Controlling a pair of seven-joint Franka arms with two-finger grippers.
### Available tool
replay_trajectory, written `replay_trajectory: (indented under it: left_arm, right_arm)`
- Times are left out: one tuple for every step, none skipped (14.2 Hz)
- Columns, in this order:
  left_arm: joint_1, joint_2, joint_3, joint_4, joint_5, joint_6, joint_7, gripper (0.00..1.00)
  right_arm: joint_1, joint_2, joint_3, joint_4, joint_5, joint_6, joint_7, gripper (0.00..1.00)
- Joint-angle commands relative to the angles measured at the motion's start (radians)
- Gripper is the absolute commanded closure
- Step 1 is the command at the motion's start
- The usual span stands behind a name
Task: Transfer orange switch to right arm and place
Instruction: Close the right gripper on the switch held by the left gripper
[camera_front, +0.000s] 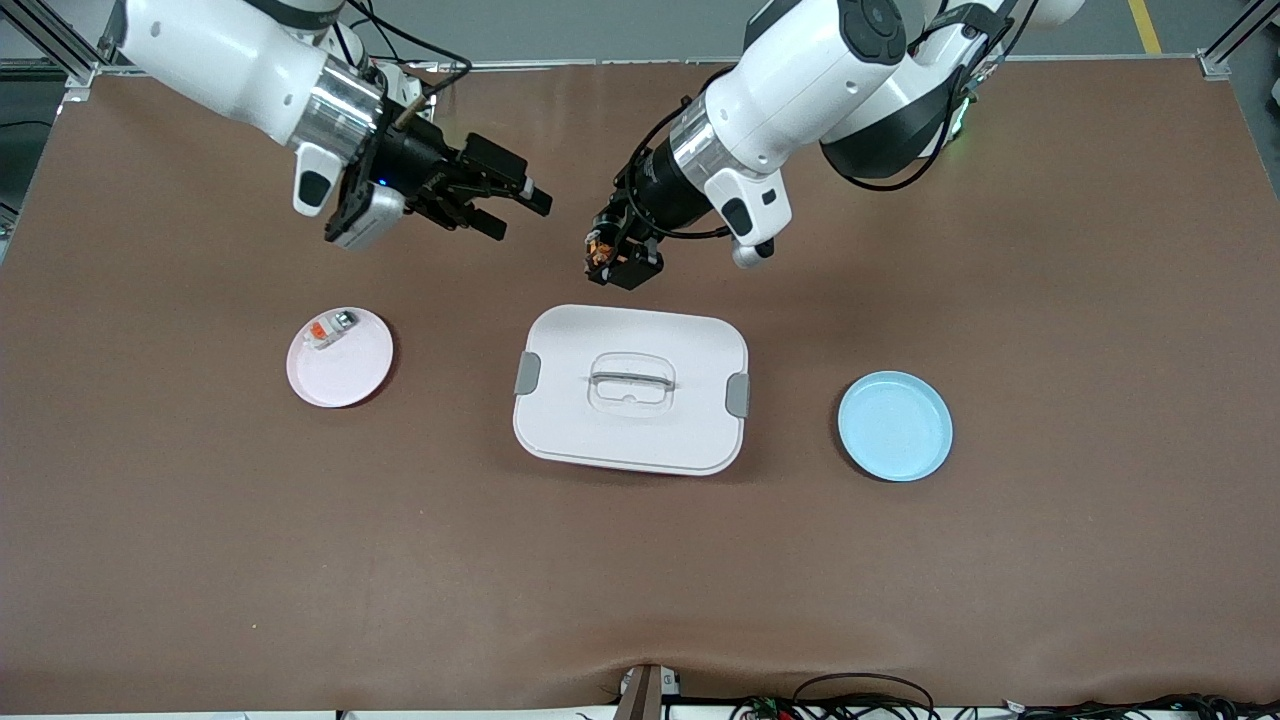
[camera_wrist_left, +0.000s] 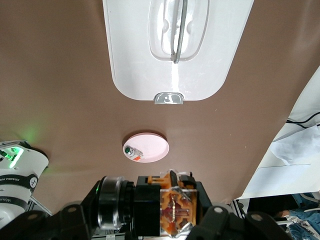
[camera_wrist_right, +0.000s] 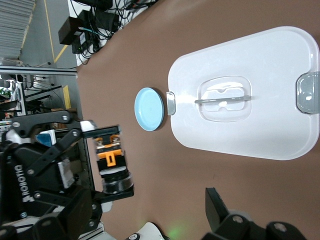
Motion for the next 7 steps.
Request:
replay_trajectory:
  left_arm:
    - [-0.007,0.01,0.0,0.024,0.024,0.006,-0.024,0.69]
    - [-0.007,0.011,0.0,0.024,0.023,0.006,-0.024,0.69]
    - [-0.007,0.01,0.0,0.022,0.023,0.006,-0.022,0.69]
    - [-0.007,0.01,0.0,0.022,0.023,0.006,-0.022,0.69]
    - [-0.007,0.011,0.0,0.022,0.024,0.006,-0.024,0.69]
    - [-0.009,0.011,0.0,0.022,0.024,0.006,-0.024,0.69]
    - [-0.019,0.011,0.0,0.024,0.024,0.006,-0.024,0.69]
  right_arm:
    - [0.02,0.032,0.0,0.04,-0.029,0.003,0.057,0.0]
    - [0.026,0.035,0.0,0.043,-0.038,0.004,0.068,0.0]
    - [0.032,0.044,0.0,0.049,-0.046,0.004,0.077,0.0]
    - [0.034,0.053,0.0,0.057,-0.046,0.006,0.089,0.0]
    - [0.043,0.059,0.0,0.068,-0.052,0.011,0.1,0.0]
    - [0.053,0.079,-0.001,0.081,-0.066,0.014,0.118,0.0]
    - [0.055,0.097,0.0,0.104,-0.083,0.014,0.146,0.0]
